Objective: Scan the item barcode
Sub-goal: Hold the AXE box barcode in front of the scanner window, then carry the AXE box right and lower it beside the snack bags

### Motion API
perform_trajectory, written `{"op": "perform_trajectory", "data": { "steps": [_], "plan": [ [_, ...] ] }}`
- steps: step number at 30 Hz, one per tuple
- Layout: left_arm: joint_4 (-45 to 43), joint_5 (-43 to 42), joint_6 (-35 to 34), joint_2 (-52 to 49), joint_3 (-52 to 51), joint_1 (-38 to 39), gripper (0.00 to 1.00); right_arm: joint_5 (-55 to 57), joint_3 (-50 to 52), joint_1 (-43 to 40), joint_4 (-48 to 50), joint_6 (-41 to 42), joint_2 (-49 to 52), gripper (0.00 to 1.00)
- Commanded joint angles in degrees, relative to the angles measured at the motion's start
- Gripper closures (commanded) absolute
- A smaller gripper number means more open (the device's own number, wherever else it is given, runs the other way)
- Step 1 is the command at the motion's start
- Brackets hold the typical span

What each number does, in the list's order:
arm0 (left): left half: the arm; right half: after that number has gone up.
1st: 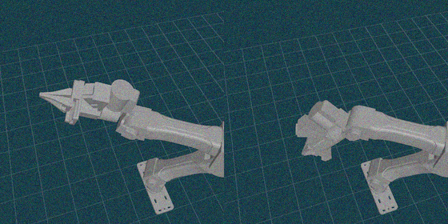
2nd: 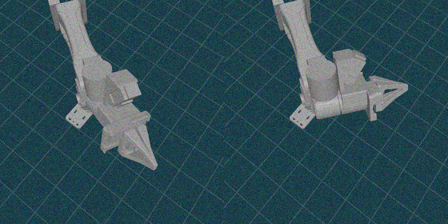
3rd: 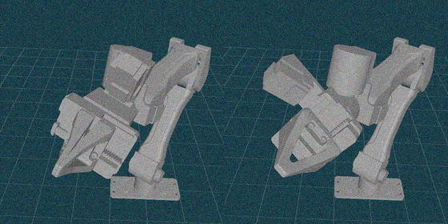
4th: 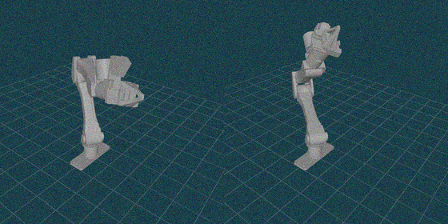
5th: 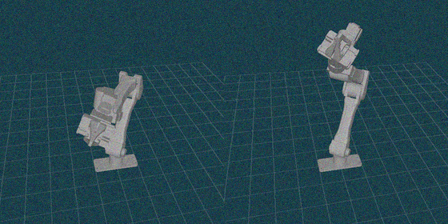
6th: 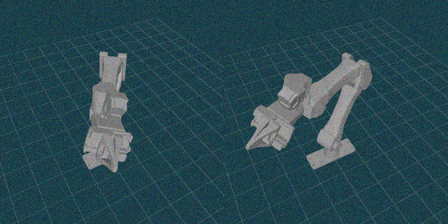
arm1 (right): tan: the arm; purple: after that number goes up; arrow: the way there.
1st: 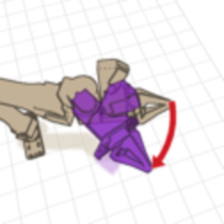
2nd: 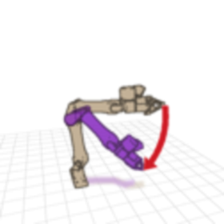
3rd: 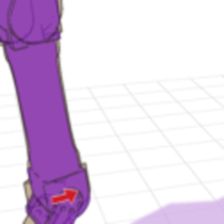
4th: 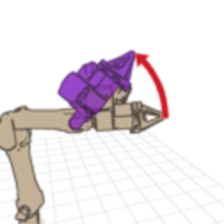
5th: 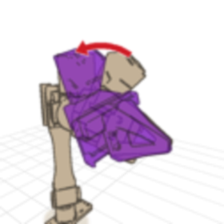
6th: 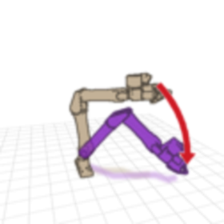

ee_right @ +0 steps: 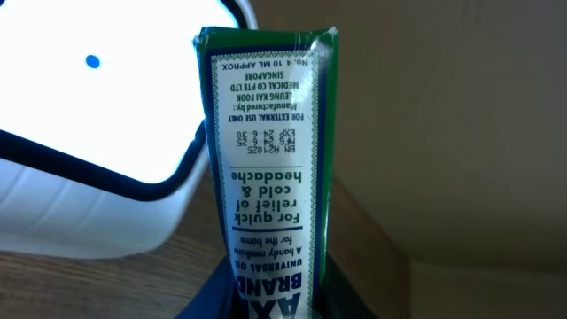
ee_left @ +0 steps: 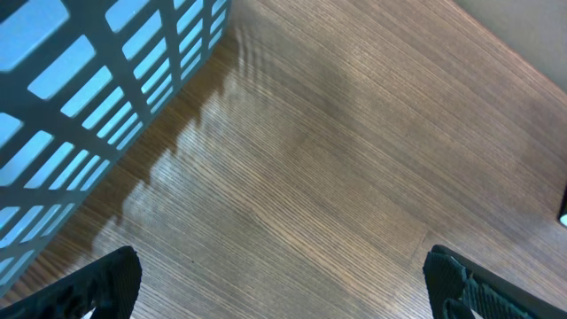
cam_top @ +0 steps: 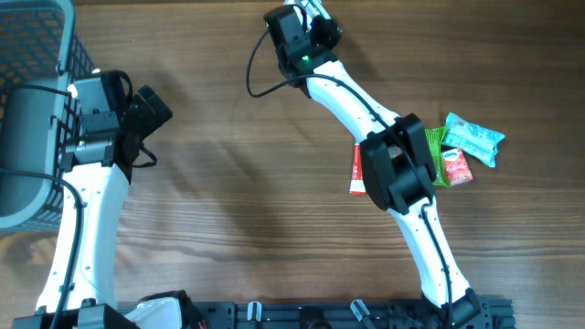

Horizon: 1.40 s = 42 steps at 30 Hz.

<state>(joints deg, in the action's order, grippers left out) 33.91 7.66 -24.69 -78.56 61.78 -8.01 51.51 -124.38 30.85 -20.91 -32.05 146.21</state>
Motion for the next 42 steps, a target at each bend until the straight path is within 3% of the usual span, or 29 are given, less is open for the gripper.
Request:
{"op": "perform_trajectory", "data": {
  "steps": [1,5,9,11,13,14,16,19,24,27,28,31,32,36,39,42],
  "plan": [
    [-0.20,0.55,0.28,-0.24,0.37,-0.20,0.00,2.97,0.02,0.79,1.18,-0.94,3.19,0.95],
    [-0.17,0.55,0.28,-0.24,0.37,-0.20,0.00,6.05,0.00,0.79,4.94,-2.05,3.39,0.95],
    [-0.17,0.55,0.28,-0.24,0.37,-0.20,0.00,7.87,0.00,0.98,12.33,-11.41,3.39,0.94],
    [-0.17,0.55,0.28,-0.24,0.37,-0.20,0.00,5.07,0.00,1.29,9.64,-11.87,3.39,0.93],
    [-0.20,0.55,0.28,-0.24,0.37,-0.15,0.00,-3.76,0.00,1.55,3.52,-11.28,3.39,0.85],
    [-0.20,0.55,0.28,-0.24,0.37,-0.15,0.00,-4.76,0.00,1.60,2.69,-10.36,3.39,0.87],
    [-0.17,0.55,0.28,-0.24,0.37,-0.15,0.00,-2.05,-0.02,1.60,4.33,-10.99,3.17,0.96],
    [-0.17,0.55,0.28,-0.24,0.37,-0.15,0.00,1.16,-0.04,1.53,5.42,-14.34,1.86,0.96],
    [-0.17,0.55,0.28,-0.24,0.37,-0.15,0.00,3.78,-0.04,1.05,2.43,-9.70,-7.28,0.96],
    [-0.20,0.55,0.28,-0.24,0.37,-0.15,0.00,4.61,-0.04,1.07,-7.21,1.09,-16.46,0.96],
    [-0.17,0.55,0.28,-0.24,0.37,-0.15,0.00,2.71,-0.04,1.05,-17.00,9.90,-22.71,0.96],
    [-0.17,0.55,0.28,-0.24,0.37,-0.15,0.00,-8.81,-0.04,0.94,-35.36,23.02,-32.63,0.96],
    [-0.17,0.55,0.28,-0.24,0.37,-0.15,0.00,-17.92,-0.04,0.44,-43.17,28.06,-37.00,0.96],
    [-0.17,0.55,0.28,-0.24,0.37,-0.15,0.00,-40.19,-0.02,-3.48,-60.74,32.65,-45.72,0.96],
    [-0.17,0.55,0.28,-0.24,0.37,-0.15,0.00,-43.01,0.48,-5.92,-69.70,34.01,-46.12,0.96],
    [-0.17,0.55,0.28,-0.24,0.37,-0.15,0.00,-42.99,4.74,-7.32,-71.08,36.57,-46.10,0.95]
  ]
}}
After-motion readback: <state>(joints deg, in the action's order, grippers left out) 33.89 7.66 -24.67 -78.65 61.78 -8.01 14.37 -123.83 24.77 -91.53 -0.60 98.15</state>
